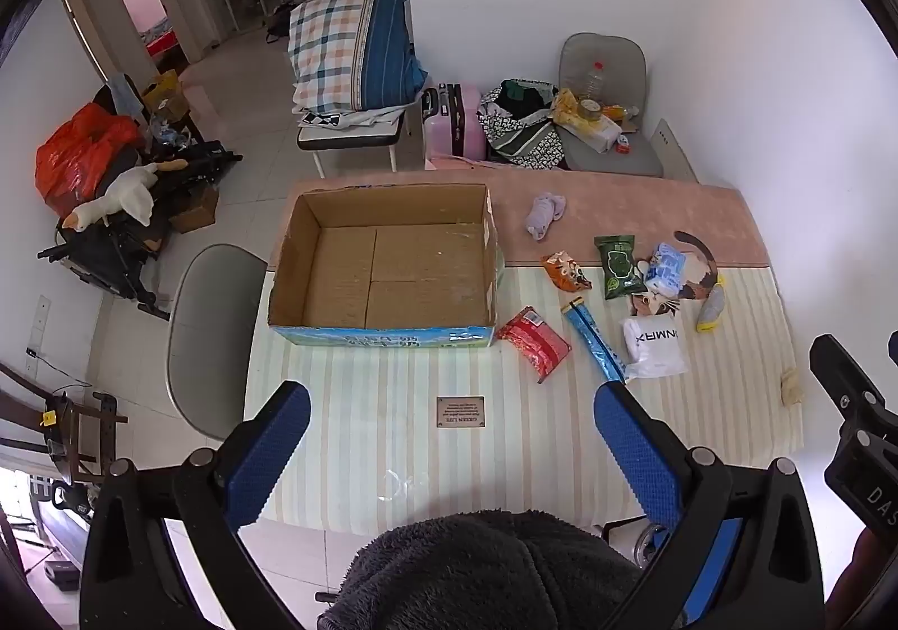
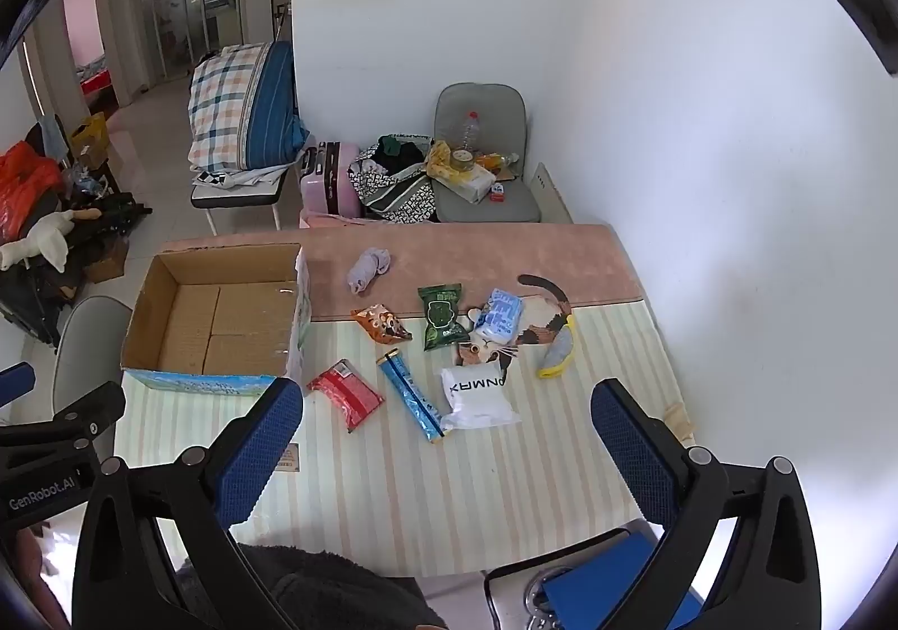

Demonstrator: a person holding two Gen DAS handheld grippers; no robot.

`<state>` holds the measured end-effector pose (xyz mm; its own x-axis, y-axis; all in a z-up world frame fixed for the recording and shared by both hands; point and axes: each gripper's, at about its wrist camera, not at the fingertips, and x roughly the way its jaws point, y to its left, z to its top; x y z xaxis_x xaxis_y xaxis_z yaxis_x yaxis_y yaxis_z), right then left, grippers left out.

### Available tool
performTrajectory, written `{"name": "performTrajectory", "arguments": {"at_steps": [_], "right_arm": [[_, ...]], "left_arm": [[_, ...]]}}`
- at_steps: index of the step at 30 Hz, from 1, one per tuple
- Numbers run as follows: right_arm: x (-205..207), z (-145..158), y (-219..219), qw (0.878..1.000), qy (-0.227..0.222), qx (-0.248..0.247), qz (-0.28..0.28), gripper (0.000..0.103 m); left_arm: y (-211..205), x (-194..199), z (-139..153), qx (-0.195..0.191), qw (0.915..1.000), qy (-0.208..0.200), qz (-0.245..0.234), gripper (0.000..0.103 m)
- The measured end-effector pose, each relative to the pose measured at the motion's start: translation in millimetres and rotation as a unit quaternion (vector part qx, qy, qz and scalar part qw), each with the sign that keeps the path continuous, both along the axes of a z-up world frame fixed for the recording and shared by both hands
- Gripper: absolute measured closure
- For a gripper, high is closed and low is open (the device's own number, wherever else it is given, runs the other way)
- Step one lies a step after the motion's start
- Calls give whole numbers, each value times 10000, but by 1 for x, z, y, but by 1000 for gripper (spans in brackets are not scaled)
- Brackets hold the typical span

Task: Organize soft objects

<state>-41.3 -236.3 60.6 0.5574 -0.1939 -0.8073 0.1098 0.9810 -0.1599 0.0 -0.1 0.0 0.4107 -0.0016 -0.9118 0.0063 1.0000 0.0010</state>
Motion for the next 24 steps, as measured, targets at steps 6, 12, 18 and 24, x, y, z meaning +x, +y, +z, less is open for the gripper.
{"name": "performTrajectory", "arguments": {"at_steps": [6, 12, 18, 24], "right_arm": [[-2, 1, -1, 10000, 12, 98, 0, 0], [-3, 1, -3, 10000, -3, 85, -4, 0], [-6, 4, -2, 9999, -27, 101, 3, 0], [-12, 14, 0, 9999, -31, 109, 23, 0]], "left_arm": [[0, -1, 0, 45, 10000, -58, -3, 0], [-7, -2, 7, 42, 9999, -102, -12, 0], [-14, -2, 12, 55, 9999, -126, -6, 0], [-10, -6, 12, 29, 9998, -172, 24, 0]]}}
